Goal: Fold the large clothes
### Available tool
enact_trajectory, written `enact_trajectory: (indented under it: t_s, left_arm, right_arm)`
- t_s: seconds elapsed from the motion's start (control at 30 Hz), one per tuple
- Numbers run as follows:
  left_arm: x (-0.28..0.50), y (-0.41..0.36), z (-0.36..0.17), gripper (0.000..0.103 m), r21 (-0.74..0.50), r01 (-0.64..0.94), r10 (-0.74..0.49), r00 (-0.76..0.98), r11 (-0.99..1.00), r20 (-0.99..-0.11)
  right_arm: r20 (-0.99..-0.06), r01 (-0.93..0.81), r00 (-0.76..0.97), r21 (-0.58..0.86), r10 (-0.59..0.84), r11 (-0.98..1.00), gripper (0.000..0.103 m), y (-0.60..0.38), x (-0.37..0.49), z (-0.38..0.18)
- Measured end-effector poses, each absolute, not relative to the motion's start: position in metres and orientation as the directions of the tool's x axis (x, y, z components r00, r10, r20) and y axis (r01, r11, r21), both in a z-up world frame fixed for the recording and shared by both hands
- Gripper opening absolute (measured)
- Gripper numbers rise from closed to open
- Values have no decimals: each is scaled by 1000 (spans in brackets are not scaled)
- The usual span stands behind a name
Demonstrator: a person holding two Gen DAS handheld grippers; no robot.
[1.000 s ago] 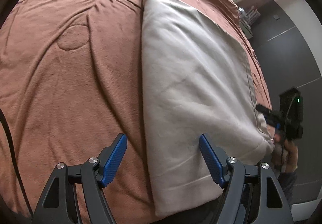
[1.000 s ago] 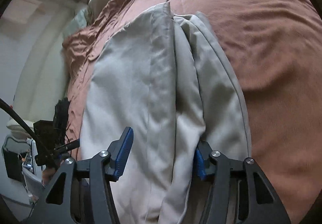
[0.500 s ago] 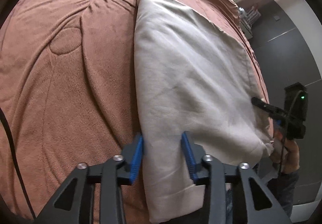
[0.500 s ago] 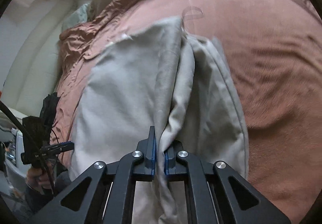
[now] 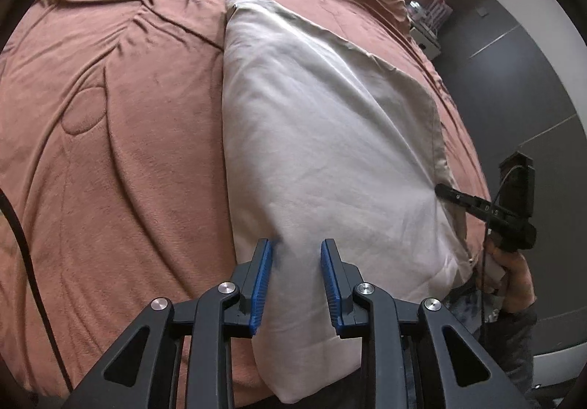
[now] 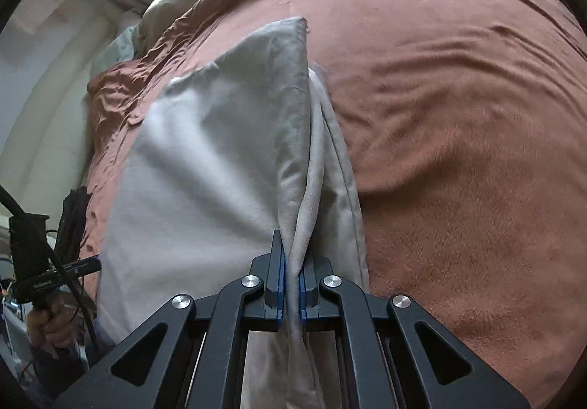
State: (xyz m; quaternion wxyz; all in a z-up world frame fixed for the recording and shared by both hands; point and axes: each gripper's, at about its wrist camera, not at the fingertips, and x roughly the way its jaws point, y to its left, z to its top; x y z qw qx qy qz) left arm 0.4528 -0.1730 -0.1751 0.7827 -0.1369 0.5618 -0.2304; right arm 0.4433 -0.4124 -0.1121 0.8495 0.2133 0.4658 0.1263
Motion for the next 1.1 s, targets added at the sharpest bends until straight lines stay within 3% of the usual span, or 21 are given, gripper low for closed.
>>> enact_trajectory:
  t_s: [0.23, 0.33, 0.47, 0.53, 0.6, 0.87, 0.9, 0.97, 1.1]
  left_arm:
    - [444, -173, -180, 28, -469, 212, -511, 242, 857, -825]
    - [436, -174, -184, 33, -462, 215, -505, 237, 860, -830]
    - [425, -169, -190, 38, -471, 215, -513, 224, 855, -829]
    - [421, -166, -192, 38, -485, 208, -524, 219, 849, -823]
    - [418, -164, -193, 39, -489, 209, -527, 214, 847, -822]
    - [403, -162, -199, 48, -503, 199, -537, 184, 841, -823]
    - [403, -162, -200, 48, -504, 202, -537, 182, 840, -823]
    - [405, -162, -203, 35, -514, 200, -547, 175, 834, -819]
    - [406, -158, -197, 22, -531, 205, -566, 191, 822, -802]
  right_arm:
    - [-762, 6, 556, 401, 330, 916, 2, -396, 441, -100]
    - [-788, 34, 530, 389, 313, 921, 5, -386, 444, -101]
    - [-792, 87, 551, 370, 265, 925, 27, -395, 431, -88]
    - [-772, 96, 561, 419, 299, 903, 48, -403, 417, -88]
    - [-756, 94, 551, 478, 354, 873, 54, -406, 409, -96]
    - [-690, 53, 487, 635, 535, 771, 53, -392, 379, -137]
    - [-679, 43, 485, 648, 551, 761, 44, -389, 377, -140]
    - [-663, 35, 490, 664, 566, 747, 34, -382, 375, -145]
    - [-650, 12, 515, 657, 559, 754, 22, -369, 371, -137]
